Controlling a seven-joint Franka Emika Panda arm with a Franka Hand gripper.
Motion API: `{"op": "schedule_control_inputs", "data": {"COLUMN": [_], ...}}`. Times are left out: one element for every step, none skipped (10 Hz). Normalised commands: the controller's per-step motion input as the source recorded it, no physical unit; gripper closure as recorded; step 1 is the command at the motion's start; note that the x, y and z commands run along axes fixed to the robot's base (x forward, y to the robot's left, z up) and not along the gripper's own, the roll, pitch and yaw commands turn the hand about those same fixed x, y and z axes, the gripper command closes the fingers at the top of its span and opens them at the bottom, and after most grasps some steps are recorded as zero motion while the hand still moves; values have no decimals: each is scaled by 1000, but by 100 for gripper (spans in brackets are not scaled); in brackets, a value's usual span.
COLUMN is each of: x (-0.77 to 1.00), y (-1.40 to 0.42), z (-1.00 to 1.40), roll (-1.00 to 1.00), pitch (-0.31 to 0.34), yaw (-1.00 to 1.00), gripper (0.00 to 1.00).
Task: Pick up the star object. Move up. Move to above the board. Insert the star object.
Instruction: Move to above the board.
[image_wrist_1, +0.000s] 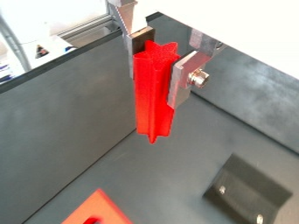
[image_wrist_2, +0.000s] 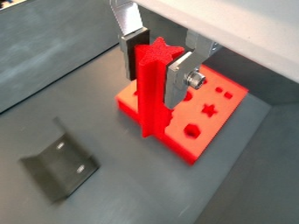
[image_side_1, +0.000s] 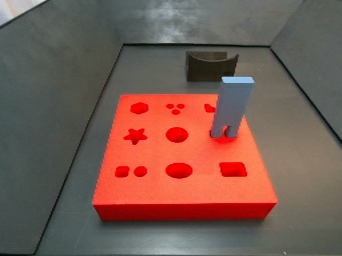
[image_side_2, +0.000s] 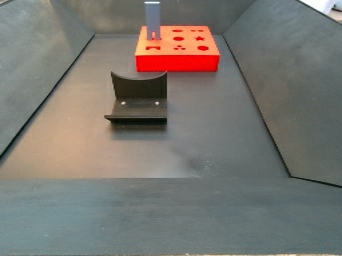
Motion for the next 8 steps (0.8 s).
{"op": "schedule_control_inputs", "data": {"x": [191, 201, 214, 237, 246, 216, 149, 104], "y": [-1000, -1000, -1000, -1000, -984, -788, -404, -240], "z": [126, 130, 135, 138, 138, 118, 68, 46], "roll": [-29, 2, -2, -3, 10, 10, 16, 21], "pitch": [127, 128, 134, 130, 130, 127, 123, 100], "yaw": [-5, 3, 11, 6, 12, 6, 8, 9], "gripper": [100, 100, 100, 100, 100, 100, 100, 100]}}
